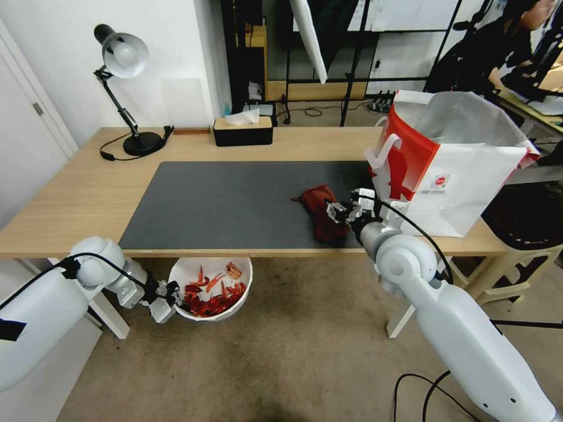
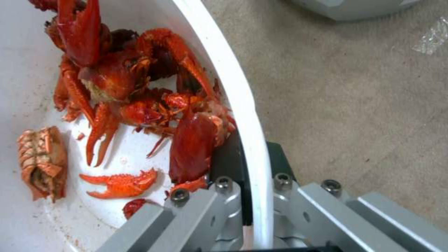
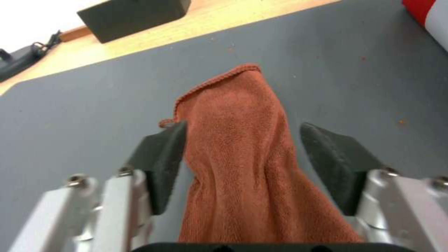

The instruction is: Sweep shrimp from table into container with towel, then put container into takeout bag.

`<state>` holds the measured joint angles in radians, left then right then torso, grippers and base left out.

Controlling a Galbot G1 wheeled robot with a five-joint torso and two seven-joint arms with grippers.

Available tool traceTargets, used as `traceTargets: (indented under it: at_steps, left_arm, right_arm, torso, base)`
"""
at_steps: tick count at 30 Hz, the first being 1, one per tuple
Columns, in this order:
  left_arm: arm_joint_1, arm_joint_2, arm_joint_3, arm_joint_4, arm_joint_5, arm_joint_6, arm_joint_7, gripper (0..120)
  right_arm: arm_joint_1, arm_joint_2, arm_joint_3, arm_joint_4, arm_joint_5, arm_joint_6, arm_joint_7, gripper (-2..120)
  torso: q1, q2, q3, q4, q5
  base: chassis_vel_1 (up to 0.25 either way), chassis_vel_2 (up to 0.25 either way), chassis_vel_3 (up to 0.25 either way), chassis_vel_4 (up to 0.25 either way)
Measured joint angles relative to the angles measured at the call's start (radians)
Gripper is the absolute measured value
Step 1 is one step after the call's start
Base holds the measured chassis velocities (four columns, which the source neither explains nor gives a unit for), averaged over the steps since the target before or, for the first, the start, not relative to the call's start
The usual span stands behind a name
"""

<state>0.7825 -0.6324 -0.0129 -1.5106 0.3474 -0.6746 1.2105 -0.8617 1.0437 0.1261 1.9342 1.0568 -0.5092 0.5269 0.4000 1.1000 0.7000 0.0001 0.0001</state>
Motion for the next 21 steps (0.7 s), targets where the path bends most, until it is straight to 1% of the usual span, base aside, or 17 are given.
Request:
traceTargets:
  at_steps: [1, 3, 4, 7, 8, 9, 10, 11, 14, 15, 17, 19, 20, 21]
  left_arm:
    - [0.003, 0.000, -0.003, -0.001, 0.000, 0.000, 0.000, 0]
    - [0.014, -0.001, -0.013, -0.006, 0.002, -0.001, 0.000, 0]
    - [0.014, -0.001, -0.013, -0.006, 0.002, -0.001, 0.000, 0]
    - [0.038, -0.003, -0.027, -0.016, 0.009, -0.001, 0.000, 0]
    - [0.038, -0.003, -0.027, -0.016, 0.009, -0.001, 0.000, 0]
    - [0.050, -0.003, -0.034, -0.022, 0.013, -0.002, 0.001, 0]
    - [0.059, -0.002, -0.038, -0.028, 0.015, -0.002, 0.001, 0]
    - [0.059, -0.002, -0.038, -0.028, 0.015, -0.002, 0.001, 0]
    - [0.088, 0.001, -0.049, -0.045, 0.019, -0.004, 0.000, 0]
    - [0.088, 0.001, -0.049, -0.045, 0.019, -0.004, 0.000, 0]
    - [0.102, 0.002, -0.058, -0.055, 0.021, -0.005, 0.000, 0]
    - [0.114, 0.002, -0.062, -0.064, 0.024, -0.007, -0.002, 0]
    - [0.114, 0.002, -0.062, -0.064, 0.024, -0.007, -0.002, 0]
    - [0.119, 0.003, -0.065, -0.068, 0.024, -0.008, -0.002, 0]
  right_arm:
    - [-0.008, -0.003, 0.004, 0.004, -0.007, 0.009, -0.014, 70]
    - [-0.041, -0.013, 0.013, 0.021, -0.053, 0.054, -0.067, 82]
    - [-0.041, -0.013, 0.013, 0.021, -0.053, 0.054, -0.067, 82]
    - [-0.105, -0.031, 0.025, 0.043, -0.169, 0.173, -0.168, 95]
    - [-0.105, -0.031, 0.025, 0.043, -0.169, 0.173, -0.168, 95]
    - [-0.137, -0.036, 0.032, 0.053, -0.224, 0.227, -0.219, 99]
    - [-0.161, -0.037, 0.038, 0.061, -0.266, 0.263, -0.247, 99]
    - [-0.161, -0.037, 0.038, 0.061, -0.266, 0.263, -0.247, 99]
    - [-0.255, -0.028, 0.066, 0.098, -0.373, 0.365, -0.300, 100]
    - [-0.255, -0.028, 0.066, 0.098, -0.373, 0.365, -0.300, 100]
    - [-0.342, -0.013, 0.088, 0.123, -0.441, 0.442, -0.318, 100]
    - [-0.401, 0.000, 0.104, 0.135, -0.496, 0.500, -0.324, 100]
    - [-0.401, 0.000, 0.104, 0.135, -0.496, 0.500, -0.324, 100]
    - [-0.427, 0.006, 0.114, 0.140, -0.520, 0.524, -0.327, 100]
  torso:
    - [0.000, 0.000, 0.000, 0.0000, -0.0001]
    - [0.000, 0.000, 0.000, -0.0001, 0.0000]
    - [0.000, 0.000, 0.000, -0.0001, 0.0000]
    - [0.000, 0.000, 0.000, -0.0001, -0.0003]
    - [0.000, 0.000, 0.000, -0.0001, -0.0003]
    - [0.000, 0.000, 0.000, -0.0001, -0.0002]
    - [0.000, 0.000, 0.000, -0.0002, -0.0002]
    - [0.000, 0.000, 0.000, -0.0002, -0.0002]
    - [0.000, 0.000, 0.000, 0.0000, -0.0001]
    - [0.000, 0.000, 0.000, 0.0000, -0.0001]
    - [0.000, 0.000, 0.000, -0.0002, -0.0002]
    - [0.000, 0.000, 0.000, -0.0003, -0.0001]
    - [0.000, 0.000, 0.000, -0.0003, -0.0001]
    - [0.000, 0.000, 0.000, -0.0002, -0.0001]
  base:
    - [0.000, 0.000, 0.000, 0.000]
    - [0.000, 0.000, 0.000, 0.000]
    - [0.000, 0.000, 0.000, 0.000]
    - [0.000, 0.000, 0.000, 0.000]
    - [0.000, 0.000, 0.000, 0.000]
    - [0.000, 0.000, 0.000, 0.000]
    - [0.000, 0.000, 0.000, 0.000]
    - [0.000, 0.000, 0.000, 0.000]
    - [0.000, 0.000, 0.000, 0.000]
    - [0.000, 0.000, 0.000, 0.000]
    - [0.000, 0.000, 0.000, 0.000]
    - [0.000, 0.000, 0.000, 0.000]
    - [0.000, 0.000, 0.000, 0.000]
    - [0.000, 0.000, 0.000, 0.000]
